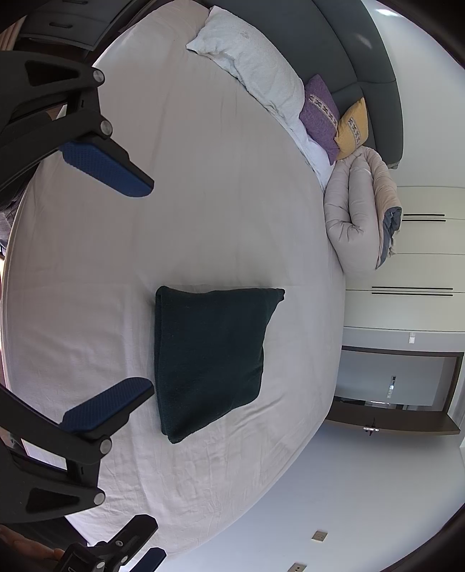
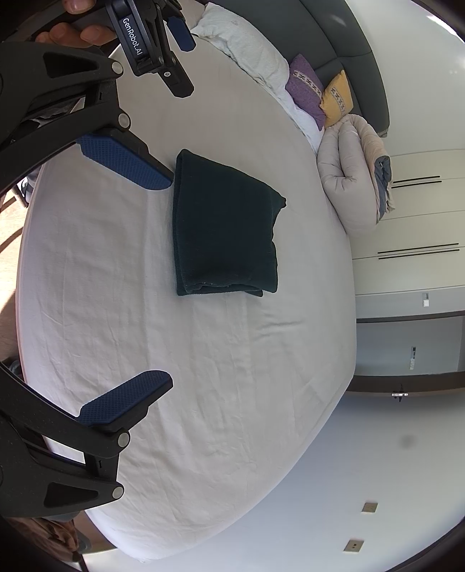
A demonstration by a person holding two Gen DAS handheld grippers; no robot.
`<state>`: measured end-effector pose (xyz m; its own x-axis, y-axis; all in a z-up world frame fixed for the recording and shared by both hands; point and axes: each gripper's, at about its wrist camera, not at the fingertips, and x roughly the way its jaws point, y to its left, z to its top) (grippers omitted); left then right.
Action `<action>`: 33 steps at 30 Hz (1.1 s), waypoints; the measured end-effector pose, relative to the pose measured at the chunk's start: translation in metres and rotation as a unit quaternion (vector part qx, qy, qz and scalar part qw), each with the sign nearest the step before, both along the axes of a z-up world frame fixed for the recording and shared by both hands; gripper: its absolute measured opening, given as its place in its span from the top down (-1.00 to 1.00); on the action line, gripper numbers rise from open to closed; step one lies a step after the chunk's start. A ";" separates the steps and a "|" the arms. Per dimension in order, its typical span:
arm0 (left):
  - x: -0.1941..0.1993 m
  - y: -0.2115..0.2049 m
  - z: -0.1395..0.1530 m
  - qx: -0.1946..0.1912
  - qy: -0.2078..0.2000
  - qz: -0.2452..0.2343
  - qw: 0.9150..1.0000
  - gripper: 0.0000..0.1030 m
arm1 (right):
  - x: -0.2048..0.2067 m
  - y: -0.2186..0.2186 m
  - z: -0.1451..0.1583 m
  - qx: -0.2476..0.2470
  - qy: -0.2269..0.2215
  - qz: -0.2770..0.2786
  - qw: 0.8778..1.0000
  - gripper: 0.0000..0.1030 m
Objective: Fold small clothes
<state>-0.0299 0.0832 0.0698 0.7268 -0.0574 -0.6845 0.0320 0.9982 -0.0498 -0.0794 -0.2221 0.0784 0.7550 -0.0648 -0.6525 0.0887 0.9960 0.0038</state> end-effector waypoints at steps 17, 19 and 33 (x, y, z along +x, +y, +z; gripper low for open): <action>0.000 -0.001 -0.002 0.000 0.001 -0.001 1.000 -1.00 | 0.000 0.002 -0.002 0.000 0.001 -0.001 1.000 -1.00; 0.000 -0.001 -0.002 0.000 0.001 -0.001 1.000 -1.00 | 0.000 0.002 -0.002 0.000 0.002 -0.001 1.000 -1.00; -0.001 -0.002 -0.003 0.000 0.002 -0.002 1.000 -1.00 | -0.001 0.003 -0.003 0.000 0.002 -0.002 1.000 -1.00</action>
